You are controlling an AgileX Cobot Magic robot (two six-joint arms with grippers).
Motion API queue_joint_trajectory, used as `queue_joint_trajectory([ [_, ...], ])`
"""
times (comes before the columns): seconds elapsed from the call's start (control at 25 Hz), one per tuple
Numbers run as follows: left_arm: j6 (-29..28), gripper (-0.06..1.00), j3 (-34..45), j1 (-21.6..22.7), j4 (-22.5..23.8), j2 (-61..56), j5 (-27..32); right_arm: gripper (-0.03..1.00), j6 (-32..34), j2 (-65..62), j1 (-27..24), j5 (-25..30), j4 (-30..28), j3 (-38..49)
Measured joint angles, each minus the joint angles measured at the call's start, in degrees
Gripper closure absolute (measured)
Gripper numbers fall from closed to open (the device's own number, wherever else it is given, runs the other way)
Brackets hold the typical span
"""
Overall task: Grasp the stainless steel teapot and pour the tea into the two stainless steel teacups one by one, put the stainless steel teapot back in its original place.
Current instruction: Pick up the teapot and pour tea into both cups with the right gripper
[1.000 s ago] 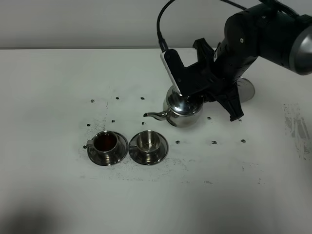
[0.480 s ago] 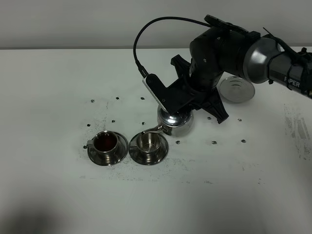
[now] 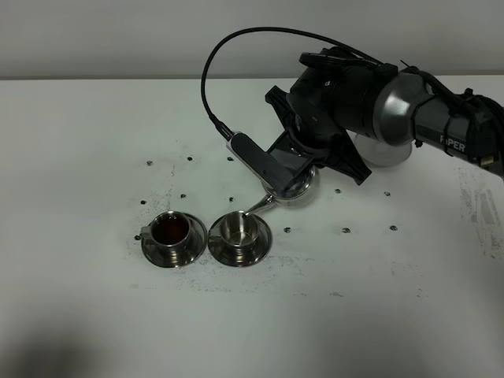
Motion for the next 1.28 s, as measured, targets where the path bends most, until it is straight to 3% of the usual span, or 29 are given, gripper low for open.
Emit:
queue_joint_trajectory([
  [0.6, 0.0, 0.41, 0.0, 0.0, 0.0, 0.0, 0.0, 0.80, 3.6, 0.0, 4.3, 0.1, -8.4, 0.0],
  [1.28, 0.0, 0.41, 0.0, 0.0, 0.0, 0.0, 0.0, 0.80, 4.5, 0.0, 5.6, 0.0, -14.4, 0.0],
])
